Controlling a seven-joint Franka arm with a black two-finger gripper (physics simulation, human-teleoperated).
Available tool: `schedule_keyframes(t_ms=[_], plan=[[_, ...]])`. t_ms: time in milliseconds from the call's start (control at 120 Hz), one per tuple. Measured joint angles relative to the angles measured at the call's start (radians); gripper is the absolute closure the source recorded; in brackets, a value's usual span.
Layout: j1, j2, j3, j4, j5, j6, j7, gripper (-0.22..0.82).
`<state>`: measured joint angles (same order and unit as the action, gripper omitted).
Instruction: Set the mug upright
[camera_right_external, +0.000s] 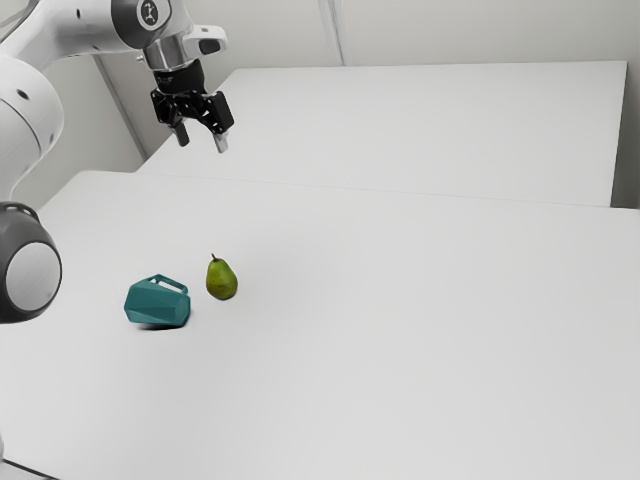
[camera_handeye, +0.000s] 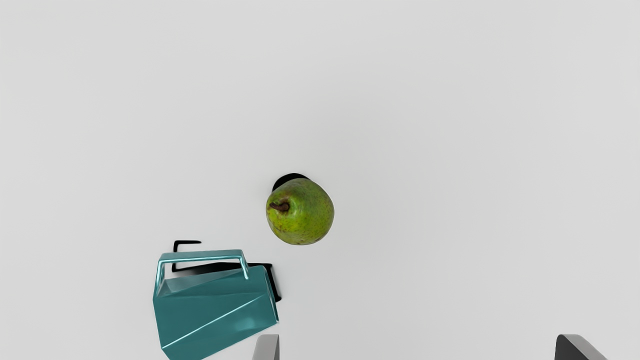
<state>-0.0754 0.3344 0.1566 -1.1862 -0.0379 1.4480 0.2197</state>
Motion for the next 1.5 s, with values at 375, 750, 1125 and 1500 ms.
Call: schedule_keyframes(t_ms=[375, 750, 1125, 1500], plan=[[0.018, 0.000, -0.001, -0.003, 0.001, -0.022, 0.005, 0.00], [0.224, -0.181, -0.012, -0.358, -0.094, -0.036, 0.067, 0.00], [0.277, -0.288, 0.155, -0.681, -0.219, 0.206, 0.247, 0.00], [0.272, -0.172, 0.291, -0.751, -0.331, 0.368, 0.477, 0.00]])
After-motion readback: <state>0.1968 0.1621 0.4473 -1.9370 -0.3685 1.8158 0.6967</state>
